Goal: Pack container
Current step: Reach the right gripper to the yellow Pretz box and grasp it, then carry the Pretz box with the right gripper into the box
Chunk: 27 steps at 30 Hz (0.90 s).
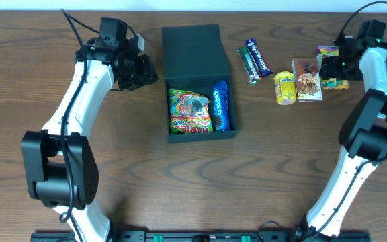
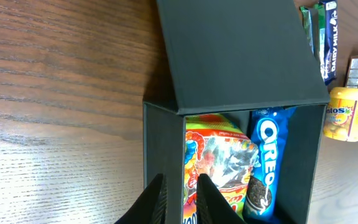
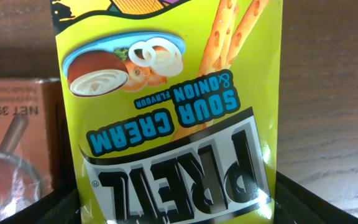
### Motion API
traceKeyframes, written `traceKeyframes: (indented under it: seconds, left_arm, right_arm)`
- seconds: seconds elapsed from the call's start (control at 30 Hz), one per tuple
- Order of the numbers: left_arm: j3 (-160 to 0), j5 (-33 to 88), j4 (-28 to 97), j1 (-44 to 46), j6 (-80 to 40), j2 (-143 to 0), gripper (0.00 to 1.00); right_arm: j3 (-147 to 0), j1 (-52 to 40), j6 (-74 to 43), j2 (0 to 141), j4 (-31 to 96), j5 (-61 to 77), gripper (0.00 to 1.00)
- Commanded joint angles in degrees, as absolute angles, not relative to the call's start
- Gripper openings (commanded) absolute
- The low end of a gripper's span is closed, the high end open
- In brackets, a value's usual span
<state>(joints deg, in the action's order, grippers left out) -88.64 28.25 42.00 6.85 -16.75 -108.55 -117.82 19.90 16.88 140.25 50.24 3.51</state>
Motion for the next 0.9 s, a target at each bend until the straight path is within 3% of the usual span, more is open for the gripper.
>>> traceKeyframes:
  seconds: [0.0, 0.5, 0.87]
  left_arm:
    - [-89.5, 27.9, 42.2, 6.8, -16.8, -107.4, 0.18]
    - [-89.5, 27.9, 42.2, 6.8, -14.2, -107.4, 0.18]
    - [-89.5, 26.7, 42.3, 6.5, -11.5, -107.4, 0.18]
  right_arm:
    - [-121.5, 19.8, 15.2, 140.4, 51.8, 4.6, 0.78]
    - [-143.3, 16.6, 13.7, 138.5, 69.4, 4.9, 0.74]
    - [-143.1, 3.2, 9.2, 129.3, 73.4, 5.0, 0.71]
